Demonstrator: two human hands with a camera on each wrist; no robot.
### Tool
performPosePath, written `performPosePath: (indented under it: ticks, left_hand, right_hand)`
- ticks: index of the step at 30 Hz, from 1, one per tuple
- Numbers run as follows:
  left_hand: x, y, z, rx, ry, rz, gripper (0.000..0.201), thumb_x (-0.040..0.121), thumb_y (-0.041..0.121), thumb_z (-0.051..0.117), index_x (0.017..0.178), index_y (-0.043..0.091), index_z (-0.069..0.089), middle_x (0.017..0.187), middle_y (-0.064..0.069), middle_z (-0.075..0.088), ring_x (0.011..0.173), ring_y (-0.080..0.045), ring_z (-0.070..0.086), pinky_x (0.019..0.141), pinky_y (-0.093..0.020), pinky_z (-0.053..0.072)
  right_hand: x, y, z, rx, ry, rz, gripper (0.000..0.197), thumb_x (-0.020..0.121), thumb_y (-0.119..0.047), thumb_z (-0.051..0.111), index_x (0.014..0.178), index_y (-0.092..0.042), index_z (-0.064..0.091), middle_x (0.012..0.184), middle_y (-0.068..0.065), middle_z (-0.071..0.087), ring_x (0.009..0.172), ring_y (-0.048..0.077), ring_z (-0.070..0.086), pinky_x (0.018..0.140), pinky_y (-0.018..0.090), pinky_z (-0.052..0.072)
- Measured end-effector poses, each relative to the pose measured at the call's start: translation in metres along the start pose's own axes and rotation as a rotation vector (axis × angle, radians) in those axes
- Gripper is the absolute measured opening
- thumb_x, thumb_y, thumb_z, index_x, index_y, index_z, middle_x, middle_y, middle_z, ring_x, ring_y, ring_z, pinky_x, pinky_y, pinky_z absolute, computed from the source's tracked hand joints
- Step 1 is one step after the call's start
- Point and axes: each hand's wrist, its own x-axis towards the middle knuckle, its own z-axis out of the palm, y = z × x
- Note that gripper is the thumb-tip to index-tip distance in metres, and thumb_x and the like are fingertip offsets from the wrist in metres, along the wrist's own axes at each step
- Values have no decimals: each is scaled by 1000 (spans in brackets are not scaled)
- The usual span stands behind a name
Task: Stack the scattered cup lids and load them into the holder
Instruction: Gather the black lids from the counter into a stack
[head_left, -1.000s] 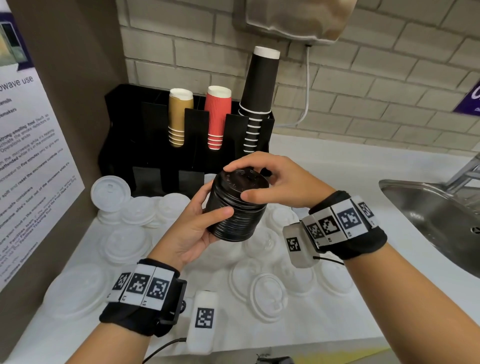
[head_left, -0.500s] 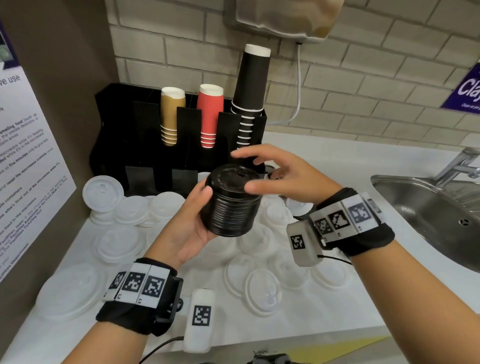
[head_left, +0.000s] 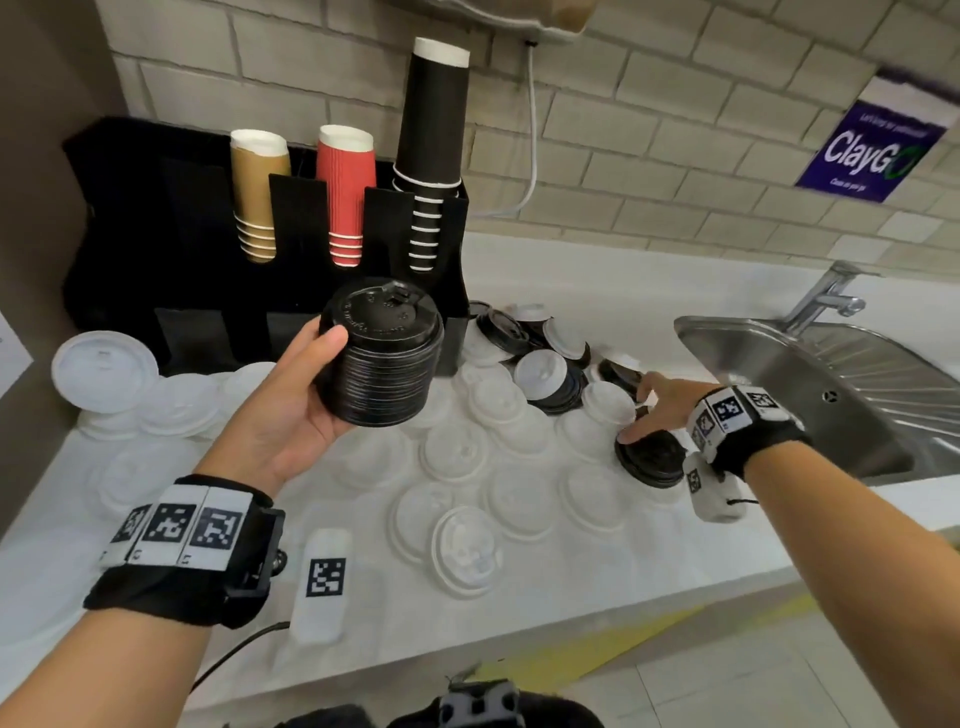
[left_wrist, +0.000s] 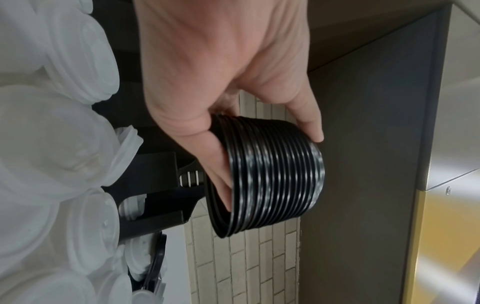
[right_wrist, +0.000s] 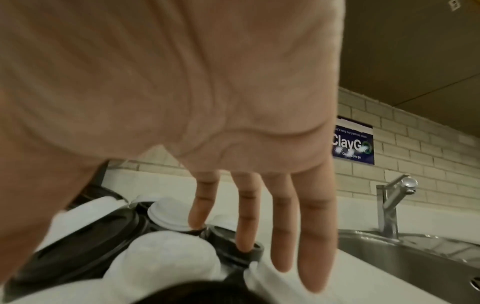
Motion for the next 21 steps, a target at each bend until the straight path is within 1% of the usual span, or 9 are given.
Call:
performPosePath:
  ticks: [3, 6, 7, 9, 11, 14, 17, 19, 21]
  left_hand:
    - [3, -4, 4, 4, 4, -13, 32, 81, 36, 59, 110, 28, 68, 114, 3, 72, 105, -15, 69, 73, -32, 59]
    - [3, -7, 6, 18, -16, -24, 38, 79, 38, 62, 116, 27, 64, 114, 4, 72, 105, -14, 69, 72, -31, 59]
    - [4, -7, 6, 31, -35, -25, 47, 75, 39, 70, 120, 27, 62, 116, 4, 71, 106, -15, 68, 73, -31, 59]
    - [5, -8, 5, 63, -74, -44, 84, 57, 42, 89, 132, 27, 53, 121, 3, 68, 110, -17, 66, 76, -32, 59]
    - [5, -8, 6, 77, -107, -54, 110, 41, 43, 97, 138, 28, 47, 122, 2, 68, 110, -18, 67, 75, -31, 59]
    - [6, -9, 11, 64, -136, -71, 106, 37, 38, 99, 132, 28, 52, 112, 2, 71, 102, -15, 70, 71, -27, 59]
    - [8, -12, 14, 51, -126, -83, 87, 48, 26, 95, 126, 27, 56, 110, 0, 71, 98, -16, 71, 69, -28, 58]
    - [8, -13, 17, 52, -138, -87, 81, 51, 23, 92, 124, 29, 58, 109, 0, 71, 97, -16, 71, 69, -28, 58]
    - [8, -14, 18, 52, -155, -89, 89, 39, 32, 98, 119, 30, 60, 107, 1, 72, 97, -15, 70, 69, -28, 59]
  right_hand:
    - [1, 1, 16, -8, 7, -42, 78, 58, -50, 86, 113, -27, 35, 108, 3, 44, 94, 27, 53, 76, 33, 42]
    - [3, -5, 24, -34, 19, -52, 78, 59, -40, 88, 117, -25, 37, 114, 6, 40, 89, 30, 53, 70, 35, 44]
    - [4, -6, 26, -46, 19, -54, 76, 61, -38, 87, 117, -24, 37, 117, 7, 39, 89, 30, 53, 69, 35, 44]
    - [6, -8, 27, -71, 30, -64, 71, 64, -36, 83, 118, -24, 38, 122, 8, 40, 90, 30, 53, 70, 34, 44]
    - [4, -11, 21, -100, 74, -82, 65, 67, -37, 77, 117, -27, 38, 122, 7, 41, 93, 29, 50, 74, 35, 43]
    - [-10, -27, -4, 74, 129, -215, 56, 63, -42, 75, 107, -34, 42, 113, 2, 40, 96, 27, 49, 80, 35, 45]
    - [-39, -60, -32, 458, 205, -513, 56, 52, -49, 66, 104, -37, 48, 102, -2, 41, 90, 15, 51, 75, 20, 42]
    - [-60, -85, -42, 616, 252, -694, 44, 61, -42, 64, 103, -40, 51, 104, 1, 46, 86, 9, 50, 74, 15, 41]
    - [-80, -107, -47, 723, 258, -825, 35, 71, -33, 64, 103, -40, 53, 102, -2, 49, 84, 5, 49, 77, 12, 43]
